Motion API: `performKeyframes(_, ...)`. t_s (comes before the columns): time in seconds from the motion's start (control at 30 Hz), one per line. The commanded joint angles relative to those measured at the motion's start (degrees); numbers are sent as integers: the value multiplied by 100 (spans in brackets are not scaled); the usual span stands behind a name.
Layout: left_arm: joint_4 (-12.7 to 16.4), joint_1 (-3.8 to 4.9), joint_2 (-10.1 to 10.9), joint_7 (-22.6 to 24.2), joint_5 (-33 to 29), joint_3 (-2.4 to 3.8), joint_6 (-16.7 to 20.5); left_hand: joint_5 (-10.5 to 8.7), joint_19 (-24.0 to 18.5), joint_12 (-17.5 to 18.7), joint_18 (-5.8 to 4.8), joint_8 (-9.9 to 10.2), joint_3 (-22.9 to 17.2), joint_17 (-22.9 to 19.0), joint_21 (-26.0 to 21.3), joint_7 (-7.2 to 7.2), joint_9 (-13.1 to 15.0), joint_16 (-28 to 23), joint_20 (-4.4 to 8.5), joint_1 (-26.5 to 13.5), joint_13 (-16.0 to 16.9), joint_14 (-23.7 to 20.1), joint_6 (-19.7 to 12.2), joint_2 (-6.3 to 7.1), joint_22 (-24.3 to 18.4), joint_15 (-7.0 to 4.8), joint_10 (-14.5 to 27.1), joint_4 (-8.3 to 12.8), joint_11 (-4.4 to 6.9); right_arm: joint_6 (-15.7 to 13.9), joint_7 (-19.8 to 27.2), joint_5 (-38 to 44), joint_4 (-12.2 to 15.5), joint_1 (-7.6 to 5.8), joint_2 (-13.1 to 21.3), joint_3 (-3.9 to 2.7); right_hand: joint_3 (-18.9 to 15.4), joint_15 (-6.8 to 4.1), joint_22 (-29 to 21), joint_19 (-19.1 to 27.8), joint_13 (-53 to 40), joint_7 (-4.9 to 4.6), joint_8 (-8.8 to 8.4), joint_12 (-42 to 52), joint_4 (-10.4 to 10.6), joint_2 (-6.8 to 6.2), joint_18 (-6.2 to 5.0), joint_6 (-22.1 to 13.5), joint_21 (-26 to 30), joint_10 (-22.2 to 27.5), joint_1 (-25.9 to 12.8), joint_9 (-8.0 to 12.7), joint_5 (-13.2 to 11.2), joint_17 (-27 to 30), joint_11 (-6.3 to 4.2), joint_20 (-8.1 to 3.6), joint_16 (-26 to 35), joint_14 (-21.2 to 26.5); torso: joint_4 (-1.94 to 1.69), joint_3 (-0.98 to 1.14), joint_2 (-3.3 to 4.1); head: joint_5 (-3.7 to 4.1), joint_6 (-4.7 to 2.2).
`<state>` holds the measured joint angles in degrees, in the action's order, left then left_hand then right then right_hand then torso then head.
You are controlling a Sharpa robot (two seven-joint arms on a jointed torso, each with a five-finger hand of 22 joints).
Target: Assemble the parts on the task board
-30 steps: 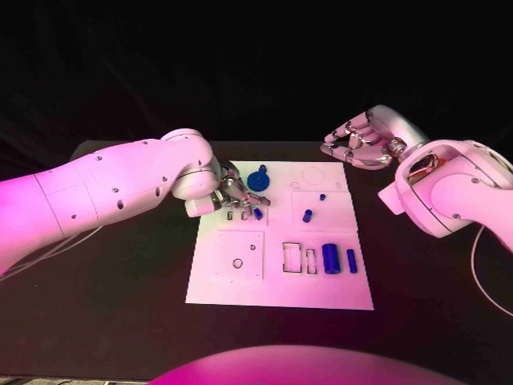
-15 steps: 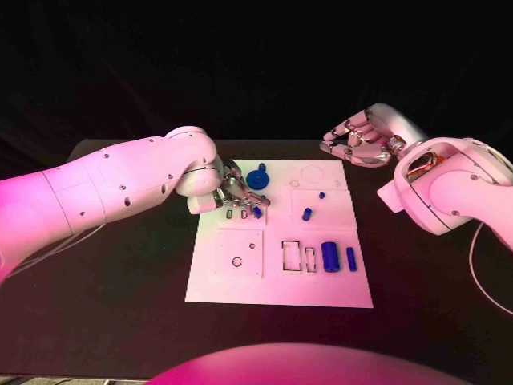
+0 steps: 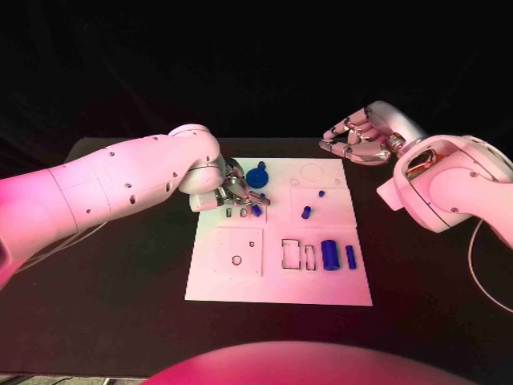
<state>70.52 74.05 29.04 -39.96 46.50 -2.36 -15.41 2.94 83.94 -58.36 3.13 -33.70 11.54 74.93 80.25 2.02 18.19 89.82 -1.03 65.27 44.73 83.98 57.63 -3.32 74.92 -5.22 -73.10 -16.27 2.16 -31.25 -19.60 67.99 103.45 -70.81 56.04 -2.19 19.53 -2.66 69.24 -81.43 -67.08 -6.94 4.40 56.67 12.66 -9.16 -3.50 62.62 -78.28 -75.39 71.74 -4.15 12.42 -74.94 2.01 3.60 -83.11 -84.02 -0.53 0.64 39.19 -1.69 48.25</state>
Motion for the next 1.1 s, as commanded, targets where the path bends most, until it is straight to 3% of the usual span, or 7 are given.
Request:
performKeyframes(0.03, -20, 3, -29, -379, 65, 0, -166, -11, 244, -25, -56, -29, 5, 1507, 8, 0, 8, 18, 29, 38, 9, 602, 43, -48, 562, -22, -46, 23, -15, 74, 23, 2, -3, -2, -7, -2, -19, 47, -8, 40, 13, -5, -30, -31, 3, -16, -85, -43, 29, 49, 16, -1, 39, -798, 5, 15, 30, -423, -2, 1, 3, 5, 7)
performKeyframes(1.1, -202, -21, -205, -382, 198, -3, -129, -10, 255, -56, -63, -70, -52, 1507, 41, -4, 32, 18, 29, 339, 67, 602, 30, -107, 604, -25, -62, 146, -11, 111, 14, -12, -61, -3, -50, -1, -27, 46, -14, 41, 14, -3, -29, -31, 8, -10, -86, -40, 33, 49, 14, -2, 55, -798, 3, 16, 30, -424, -4, 8, 0, 14, 34)
